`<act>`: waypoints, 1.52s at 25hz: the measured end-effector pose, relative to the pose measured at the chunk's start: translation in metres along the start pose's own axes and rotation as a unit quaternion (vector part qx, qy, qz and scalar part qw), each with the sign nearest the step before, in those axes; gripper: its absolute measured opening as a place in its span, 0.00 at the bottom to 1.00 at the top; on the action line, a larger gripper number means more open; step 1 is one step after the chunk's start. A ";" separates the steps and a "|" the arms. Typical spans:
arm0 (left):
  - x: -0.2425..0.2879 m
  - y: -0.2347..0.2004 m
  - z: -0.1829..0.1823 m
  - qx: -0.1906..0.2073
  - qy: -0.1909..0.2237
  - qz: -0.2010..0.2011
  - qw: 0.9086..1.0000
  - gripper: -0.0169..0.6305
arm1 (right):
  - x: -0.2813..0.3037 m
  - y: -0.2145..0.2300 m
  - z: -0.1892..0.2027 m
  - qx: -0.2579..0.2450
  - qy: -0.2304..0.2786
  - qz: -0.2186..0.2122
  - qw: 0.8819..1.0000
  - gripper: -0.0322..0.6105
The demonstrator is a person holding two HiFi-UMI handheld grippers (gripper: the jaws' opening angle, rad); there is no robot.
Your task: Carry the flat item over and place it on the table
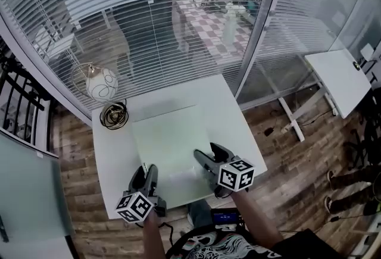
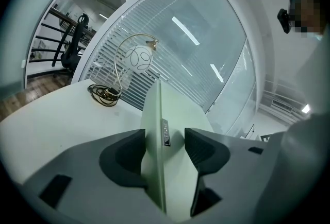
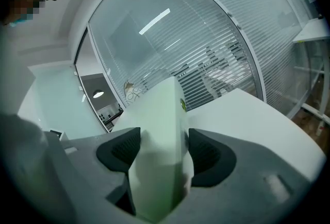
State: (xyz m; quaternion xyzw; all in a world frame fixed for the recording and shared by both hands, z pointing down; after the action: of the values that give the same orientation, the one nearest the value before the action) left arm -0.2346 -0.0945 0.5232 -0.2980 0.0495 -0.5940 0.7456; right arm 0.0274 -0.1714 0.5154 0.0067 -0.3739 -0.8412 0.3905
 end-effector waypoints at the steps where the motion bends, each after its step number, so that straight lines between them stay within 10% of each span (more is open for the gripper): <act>1: 0.003 -0.002 0.001 -0.001 -0.003 -0.002 1.000 0.38 | 0.003 0.003 0.001 0.002 -0.002 0.001 1.000 0.48; 38: 0.089 -0.056 0.043 -0.057 -0.096 -0.045 0.993 0.37 | 0.081 0.086 0.020 0.058 -0.091 0.050 0.993 0.48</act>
State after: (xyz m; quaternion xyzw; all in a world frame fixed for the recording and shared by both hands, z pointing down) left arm -0.2383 -0.1660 0.6112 -0.3974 -0.0017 -0.5916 0.7015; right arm 0.0215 -0.2480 0.6070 -0.0660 -0.4556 -0.7948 0.3953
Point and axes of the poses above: the fingertips, and each gripper's own axes: x forward along the fingers, y to its right, z out of its underside, the point moved 7 cm from there along -x, backward along the fingers, and after that the axes turned 7 degrees about x, right-handed, at the moved point
